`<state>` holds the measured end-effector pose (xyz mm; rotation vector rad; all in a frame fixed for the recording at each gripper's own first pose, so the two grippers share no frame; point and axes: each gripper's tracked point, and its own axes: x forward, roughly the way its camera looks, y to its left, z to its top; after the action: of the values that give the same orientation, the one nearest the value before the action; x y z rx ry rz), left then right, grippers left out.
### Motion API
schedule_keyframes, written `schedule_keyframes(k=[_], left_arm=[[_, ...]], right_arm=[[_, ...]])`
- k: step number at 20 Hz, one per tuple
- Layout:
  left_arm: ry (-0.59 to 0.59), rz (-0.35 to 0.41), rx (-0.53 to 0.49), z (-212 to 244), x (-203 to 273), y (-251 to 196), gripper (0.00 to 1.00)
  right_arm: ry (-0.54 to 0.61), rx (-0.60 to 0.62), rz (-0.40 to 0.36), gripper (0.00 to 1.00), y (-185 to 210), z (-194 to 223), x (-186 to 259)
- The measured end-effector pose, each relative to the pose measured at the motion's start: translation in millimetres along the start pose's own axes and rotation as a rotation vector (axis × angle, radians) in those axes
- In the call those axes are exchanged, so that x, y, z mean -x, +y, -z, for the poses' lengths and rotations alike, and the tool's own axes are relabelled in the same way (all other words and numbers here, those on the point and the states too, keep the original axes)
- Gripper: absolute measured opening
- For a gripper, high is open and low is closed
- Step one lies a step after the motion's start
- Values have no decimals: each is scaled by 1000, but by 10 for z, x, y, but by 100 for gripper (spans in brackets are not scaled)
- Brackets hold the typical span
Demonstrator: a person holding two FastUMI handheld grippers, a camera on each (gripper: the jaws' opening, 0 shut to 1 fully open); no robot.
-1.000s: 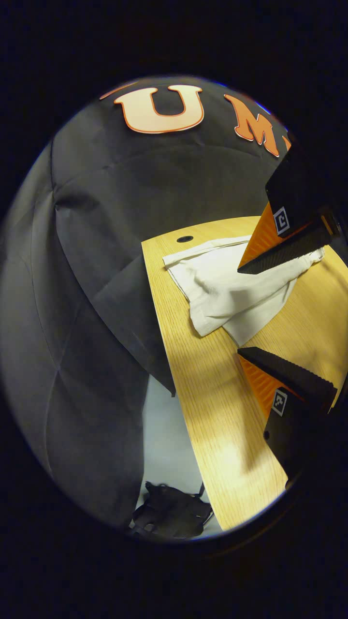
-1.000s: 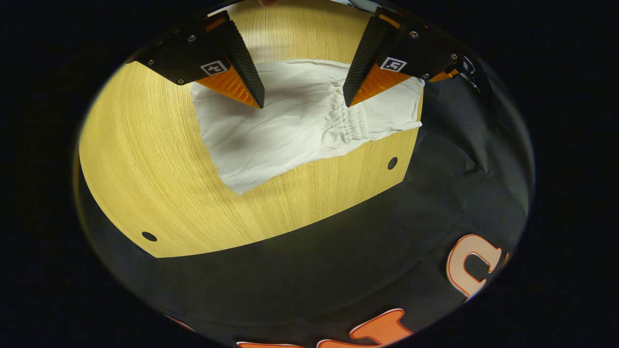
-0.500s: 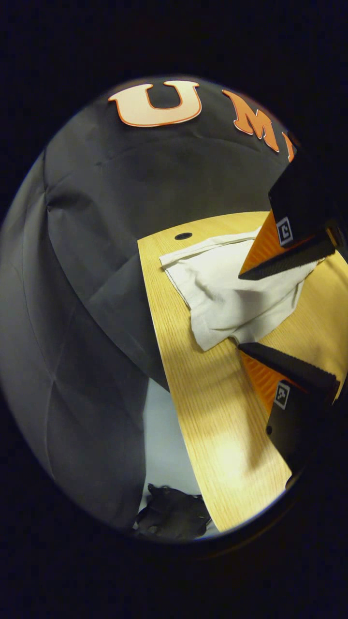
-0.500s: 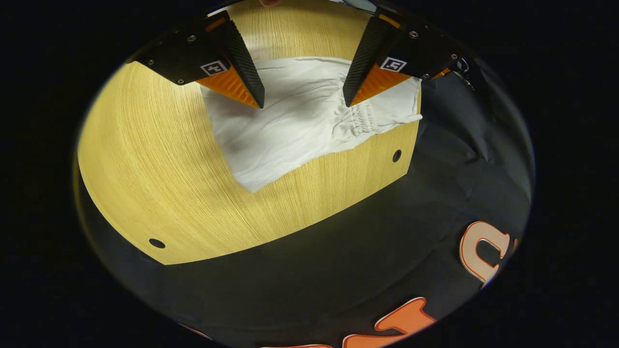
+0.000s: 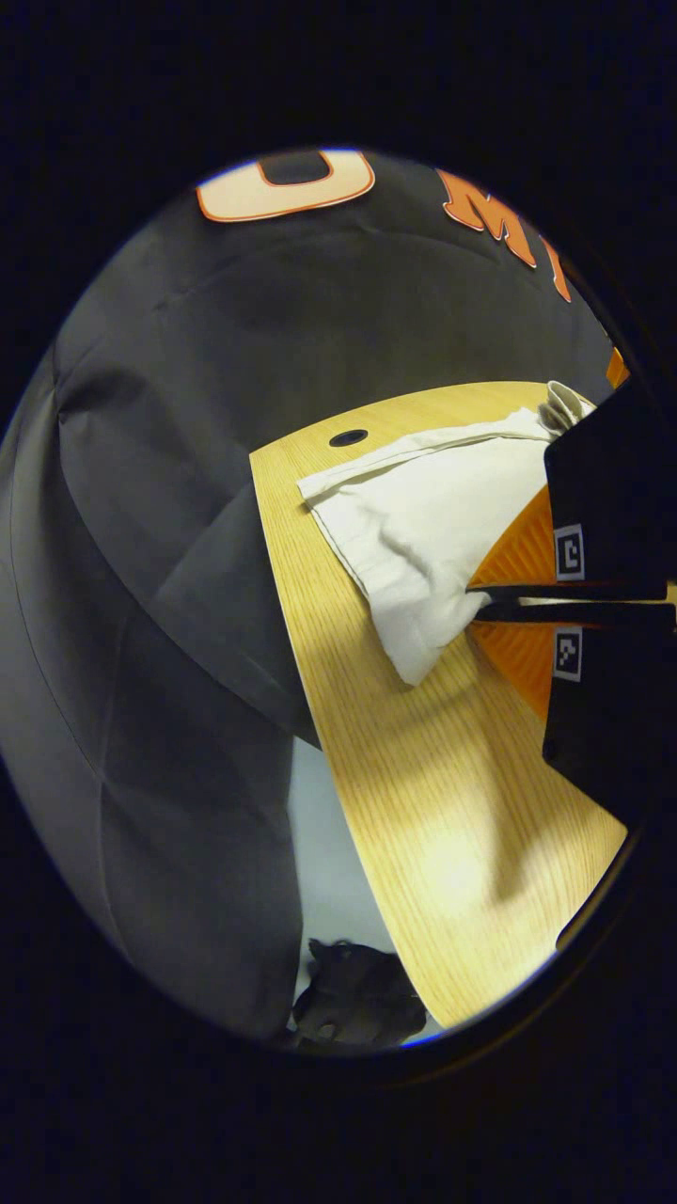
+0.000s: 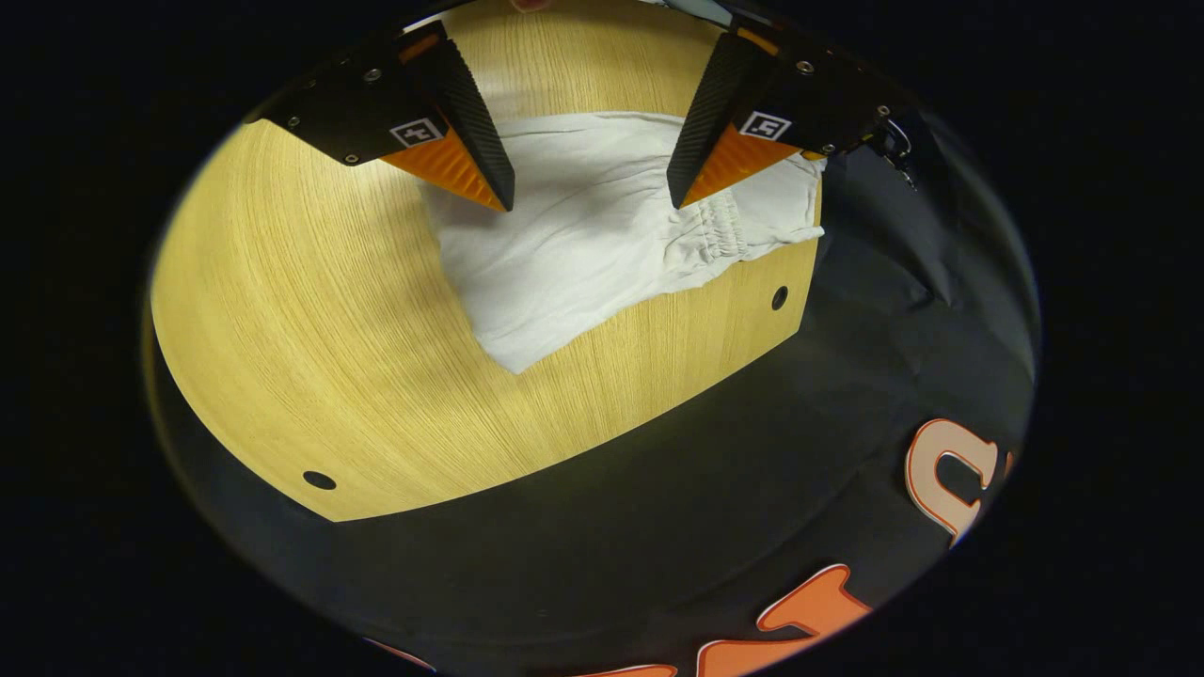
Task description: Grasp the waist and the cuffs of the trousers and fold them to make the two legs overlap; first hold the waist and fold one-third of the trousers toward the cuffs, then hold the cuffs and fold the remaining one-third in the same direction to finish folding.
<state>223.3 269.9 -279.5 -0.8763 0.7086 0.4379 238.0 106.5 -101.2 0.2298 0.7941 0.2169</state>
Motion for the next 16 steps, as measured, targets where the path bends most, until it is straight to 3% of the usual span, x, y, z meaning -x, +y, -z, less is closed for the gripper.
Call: schedule_keyframes(k=[9,16], left_arm=[[-136,210,-244,-278,675,-1114,4],[-164,386,-469,108,1111,-2496,3]], right_arm=[[-53,4,3,98,-146,-53,177],[-99,-28,24,98,-567,-84,446]])
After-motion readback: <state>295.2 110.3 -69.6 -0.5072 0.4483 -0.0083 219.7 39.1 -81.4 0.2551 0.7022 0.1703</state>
